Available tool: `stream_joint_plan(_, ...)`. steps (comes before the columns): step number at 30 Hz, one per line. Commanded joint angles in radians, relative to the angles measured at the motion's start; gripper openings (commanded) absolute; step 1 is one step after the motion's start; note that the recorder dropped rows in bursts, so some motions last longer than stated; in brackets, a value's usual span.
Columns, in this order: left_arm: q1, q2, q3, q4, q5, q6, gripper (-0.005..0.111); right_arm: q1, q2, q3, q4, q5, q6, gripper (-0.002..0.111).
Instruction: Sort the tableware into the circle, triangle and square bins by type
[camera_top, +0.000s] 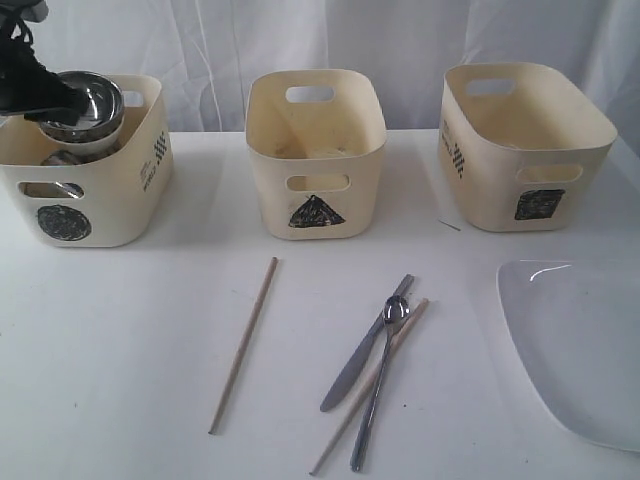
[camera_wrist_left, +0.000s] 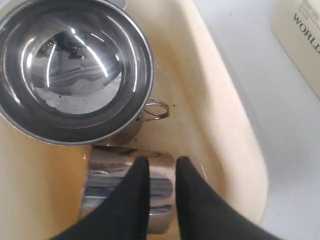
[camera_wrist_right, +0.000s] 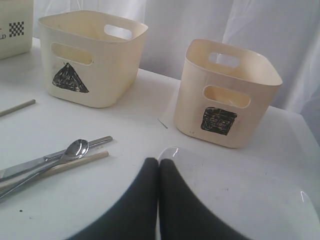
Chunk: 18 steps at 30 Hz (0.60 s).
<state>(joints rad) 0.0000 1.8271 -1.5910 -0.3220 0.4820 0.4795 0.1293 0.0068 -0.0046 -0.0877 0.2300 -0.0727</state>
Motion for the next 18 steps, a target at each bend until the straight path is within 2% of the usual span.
stream_joint_plan(1, -0.002, -0.137, 0.101, -0.046, -0.004, 0.011, 0.002, 0.003, -0.007, 0.005, -0.005, -0.011, -0.002, 0.0)
stream_joint_plan(11, -0.002, -0.501, 0.502, -0.112, -0.114, 0.026, 0.0, 0.003, -0.007, 0.005, -0.005, -0.011, -0.002, 0.0)
stream_joint_plan(14, -0.002, -0.644, 0.661, -0.16, -0.195, 0.028, 0.0, 0.003, -0.007, 0.005, -0.005, -0.011, -0.002, 0.0)
stream_joint_plan(18, -0.002, -0.789, 0.803, -0.195, -0.259, 0.028, 0.0, 0.003, -0.007, 0.005, -0.005, -0.011, -0.002, 0.0)
